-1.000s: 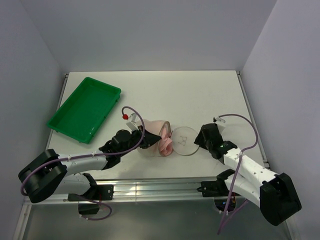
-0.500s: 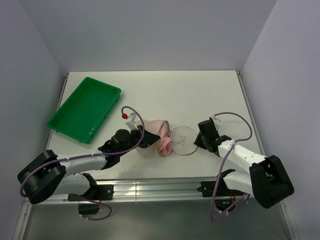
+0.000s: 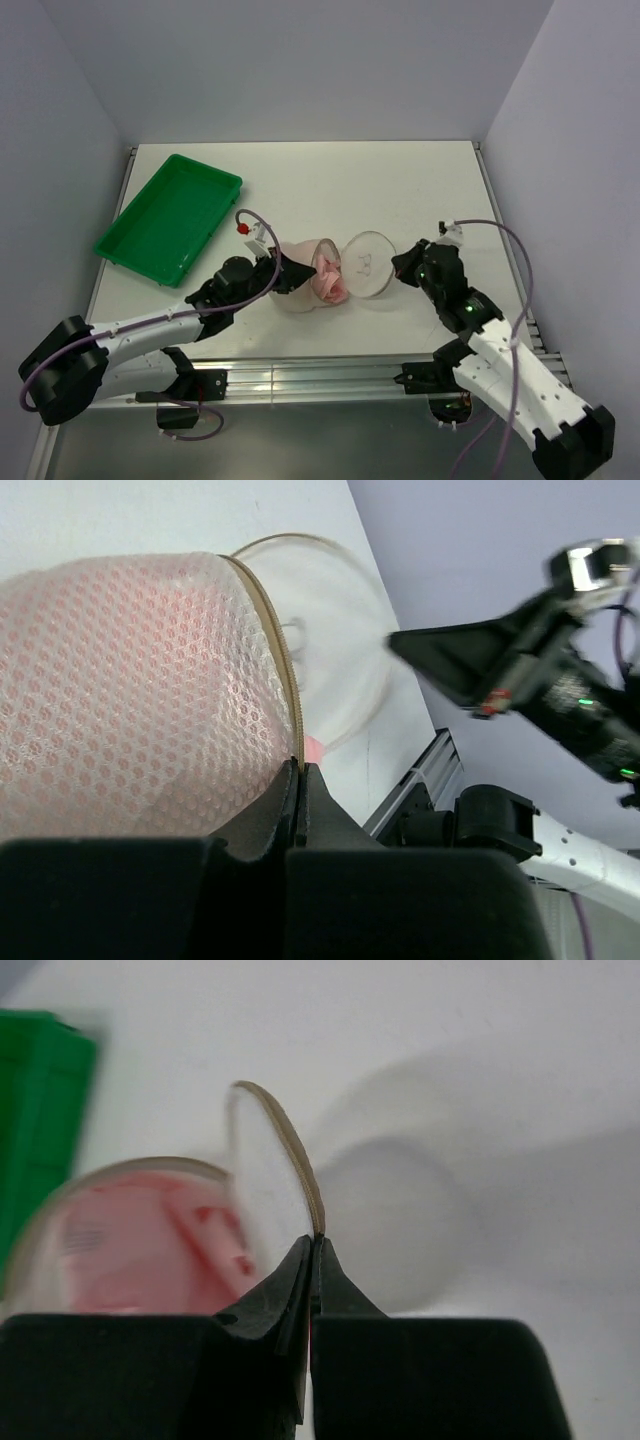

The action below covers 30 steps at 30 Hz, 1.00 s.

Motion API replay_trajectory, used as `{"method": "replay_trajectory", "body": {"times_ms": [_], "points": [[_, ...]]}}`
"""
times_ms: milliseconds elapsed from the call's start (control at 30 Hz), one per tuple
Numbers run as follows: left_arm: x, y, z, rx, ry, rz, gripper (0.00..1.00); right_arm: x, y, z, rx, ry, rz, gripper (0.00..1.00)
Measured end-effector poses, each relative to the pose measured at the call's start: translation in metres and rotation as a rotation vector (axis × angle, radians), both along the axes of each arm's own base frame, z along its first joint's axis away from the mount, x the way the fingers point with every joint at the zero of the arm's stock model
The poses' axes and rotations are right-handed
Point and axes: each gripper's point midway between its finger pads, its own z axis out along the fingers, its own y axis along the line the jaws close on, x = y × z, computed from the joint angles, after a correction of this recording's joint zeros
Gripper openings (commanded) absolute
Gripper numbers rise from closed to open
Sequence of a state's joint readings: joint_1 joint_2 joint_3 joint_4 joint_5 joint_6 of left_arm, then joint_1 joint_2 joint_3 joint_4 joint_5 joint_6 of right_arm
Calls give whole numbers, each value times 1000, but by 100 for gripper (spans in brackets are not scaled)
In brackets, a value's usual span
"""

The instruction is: Place the bra in the laundry bag and zip it closed

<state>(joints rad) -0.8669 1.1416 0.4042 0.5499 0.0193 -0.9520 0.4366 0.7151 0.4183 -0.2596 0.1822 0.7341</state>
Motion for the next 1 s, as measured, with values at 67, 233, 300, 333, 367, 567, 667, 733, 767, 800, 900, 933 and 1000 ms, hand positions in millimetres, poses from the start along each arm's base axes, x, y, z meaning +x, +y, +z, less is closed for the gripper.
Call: {"method": "replay_trajectory", "body": {"times_ms": [67, 233, 300, 333, 367, 567, 667, 733, 767, 800, 900, 933, 1000], "points": [[1, 2, 9, -7, -16, 9, 0, -2, 3, 41, 24, -93, 19, 0], [9, 5, 27, -13, -38, 35, 0, -16, -1, 162, 49, -292, 56, 0], [13, 5, 34, -2, -40, 40, 0, -24, -4, 211, 64, -377, 63, 0], [15, 4, 40, 0, -48, 42, 0, -27, -5, 227, 73, -408, 69, 0], [17, 4, 47, 0, -59, 42, 0, -29, -5, 239, 80, -434, 75, 0], [21, 2, 56, -3, -76, 38, 0, -14, -2, 191, -88, -266, 100, 0], [20, 1, 62, 30, -75, 22, 0, -17, -1, 194, -165, -195, 132, 0], [19, -6, 86, 23, -112, 4, 0, -21, 2, 233, -123, -276, 144, 0], [19, -8, 100, 3, -137, 0, 0, -23, 5, 248, -86, -327, 150, 0], [18, -9, 113, -24, -164, -2, 0, -25, 9, 255, -48, -370, 160, 0], [16, -5, 107, -51, -169, 4, 0, -36, 14, 224, -23, -350, 188, 0], [17, -3, 95, -37, -151, 6, 0, -35, 17, 207, -44, -305, 199, 0], [19, 0, 67, 29, -92, 9, 0, -34, 21, 189, -85, -235, 216, 0]]}}
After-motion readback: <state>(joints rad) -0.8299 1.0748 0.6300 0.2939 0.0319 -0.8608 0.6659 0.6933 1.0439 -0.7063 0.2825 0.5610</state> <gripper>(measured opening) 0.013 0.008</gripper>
